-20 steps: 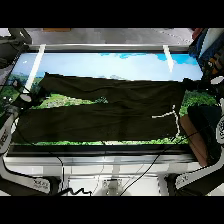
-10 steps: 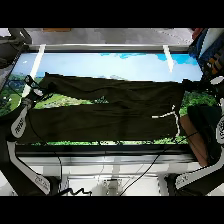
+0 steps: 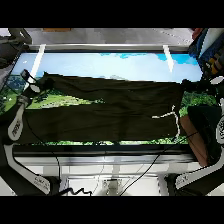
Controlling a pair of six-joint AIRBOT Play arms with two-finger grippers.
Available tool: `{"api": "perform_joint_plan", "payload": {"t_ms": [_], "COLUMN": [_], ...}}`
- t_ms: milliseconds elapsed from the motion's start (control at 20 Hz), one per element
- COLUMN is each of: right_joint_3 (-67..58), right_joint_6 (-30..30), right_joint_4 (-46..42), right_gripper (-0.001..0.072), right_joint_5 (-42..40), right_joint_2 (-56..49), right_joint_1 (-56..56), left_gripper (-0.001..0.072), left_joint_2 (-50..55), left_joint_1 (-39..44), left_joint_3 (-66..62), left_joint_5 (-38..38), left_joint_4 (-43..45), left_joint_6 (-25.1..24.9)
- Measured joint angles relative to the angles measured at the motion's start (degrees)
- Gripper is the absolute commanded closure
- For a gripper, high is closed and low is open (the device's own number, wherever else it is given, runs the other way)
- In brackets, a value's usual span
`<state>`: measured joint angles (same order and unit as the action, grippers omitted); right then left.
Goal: Fold the clothes and pants, and hang the long-sleeved shirts on hangers.
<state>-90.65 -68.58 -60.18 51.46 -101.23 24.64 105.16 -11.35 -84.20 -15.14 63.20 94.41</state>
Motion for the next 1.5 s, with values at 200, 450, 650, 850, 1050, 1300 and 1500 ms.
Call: {"api": "perform_joint_plan", "payload": {"t_ms": [200, 450, 650, 850, 1050, 1300, 1500], "right_joint_3": [0.0, 0.0, 0.0, 0.0, 0.0, 0.0, 0.0], "right_joint_6": [0.0, 0.0, 0.02, 0.02, 0.04, 0.2, 0.26], "right_joint_4": [-0.04, -0.17, -0.39, -0.96, -1.27, -1.49, -1.55], "right_gripper": [0.0689, 0.0688, 0.0688, 0.0688, 0.0688, 0.0689, 0.0688], "right_joint_5": [0.52, 1.16, 1.33, 1.4, 1.44, 1.49, 1.46], "right_joint_2": [0.0, 0.0, 0.0, 0.0, 0.0, 0.0, 0.0], "right_joint_1": [0.0, 0.0, 0.0, 0.0, 0.0, 0.0, 0.0], "left_gripper": [0.0675, 0.0675, 0.0463, 0.0016, 0.0128, 0.0174, 0.0174], "left_joint_2": [-10.29, -17.51, -16.06, -12.5, -11.3, -11.87, -12.72], "left_joint_1": [-0.28, -0.39, 0.09, 0.22, -1.86, -8.24, -12.35], "left_joint_3": [-0.09, -0.11, -0.09, -0.09, -0.11, -0.11, 0.57], "left_joint_5": [-3.08, -20.55, -33.24, -38.05, -40.11, -45.11, -47.32], "left_joint_4": [14.45, 25.24, 27.61, 28.11, 28.79, 27.76, 23.78], "left_joint_6": [-0.74, -9.16, -19.12, -20.63, -12.48, -5.66, -4.09]}}
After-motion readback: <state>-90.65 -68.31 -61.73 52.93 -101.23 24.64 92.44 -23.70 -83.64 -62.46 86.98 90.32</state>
